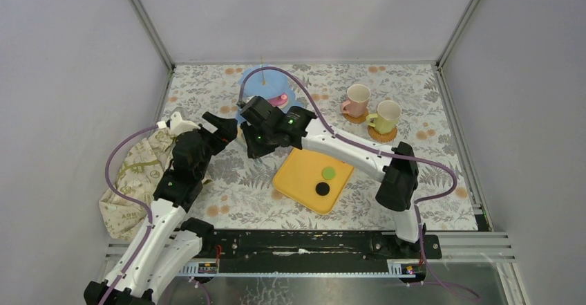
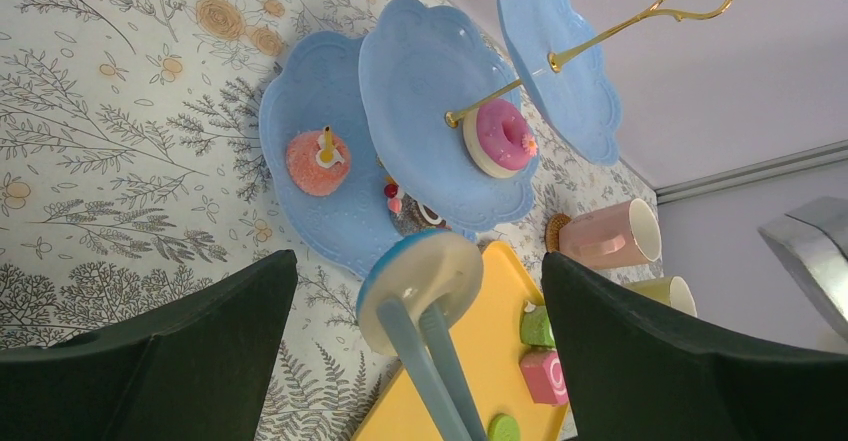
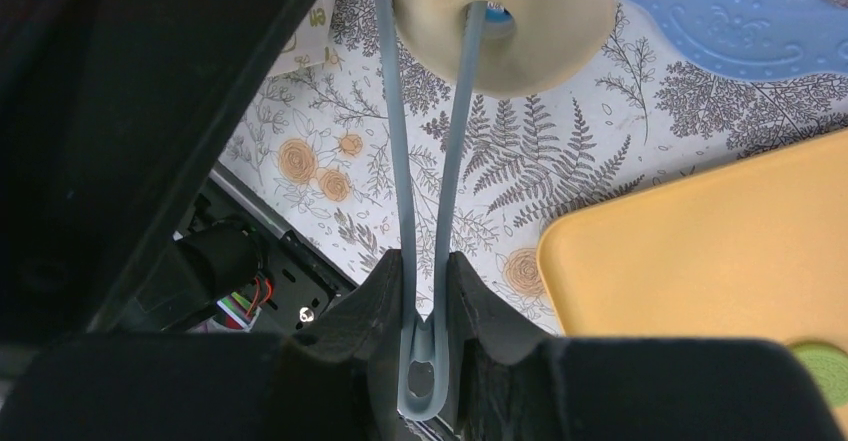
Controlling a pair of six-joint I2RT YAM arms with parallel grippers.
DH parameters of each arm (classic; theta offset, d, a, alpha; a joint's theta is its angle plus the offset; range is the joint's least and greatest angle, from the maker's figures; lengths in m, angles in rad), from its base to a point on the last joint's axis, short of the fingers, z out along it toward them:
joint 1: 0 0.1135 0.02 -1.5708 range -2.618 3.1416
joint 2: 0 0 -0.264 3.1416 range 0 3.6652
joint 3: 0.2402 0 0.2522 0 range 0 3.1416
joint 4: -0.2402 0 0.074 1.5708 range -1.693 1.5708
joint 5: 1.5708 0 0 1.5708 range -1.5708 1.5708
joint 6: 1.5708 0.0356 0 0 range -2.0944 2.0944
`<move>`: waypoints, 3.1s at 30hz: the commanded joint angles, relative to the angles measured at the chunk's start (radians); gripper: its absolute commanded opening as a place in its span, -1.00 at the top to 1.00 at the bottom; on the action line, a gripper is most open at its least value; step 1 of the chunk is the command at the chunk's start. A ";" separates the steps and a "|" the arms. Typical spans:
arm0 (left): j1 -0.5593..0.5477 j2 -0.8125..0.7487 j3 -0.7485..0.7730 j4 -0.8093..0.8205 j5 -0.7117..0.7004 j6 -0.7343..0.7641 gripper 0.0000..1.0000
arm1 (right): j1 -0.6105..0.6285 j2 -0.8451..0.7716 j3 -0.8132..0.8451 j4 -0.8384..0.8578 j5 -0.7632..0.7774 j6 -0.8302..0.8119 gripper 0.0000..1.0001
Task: Serve the afternoon tea
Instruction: Place the desert on the desert table.
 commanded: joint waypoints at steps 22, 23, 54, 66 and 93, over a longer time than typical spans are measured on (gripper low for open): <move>-0.006 -0.007 0.007 0.029 -0.013 0.009 -1.00 | -0.147 0.157 0.217 0.003 -0.065 0.001 1.00; -0.005 -0.007 0.007 0.030 -0.013 0.009 -1.00 | -0.150 0.159 0.221 0.006 -0.068 0.001 1.00; -0.006 0.007 -0.009 0.052 0.005 -0.005 -1.00 | -0.216 0.218 0.260 0.078 -0.134 0.024 1.00; -0.006 0.016 -0.007 0.059 0.008 -0.005 -1.00 | -0.232 0.227 0.262 0.104 -0.151 0.029 1.00; -0.005 0.019 -0.016 0.077 0.023 -0.015 -1.00 | -0.261 0.291 0.314 0.120 -0.162 0.038 0.70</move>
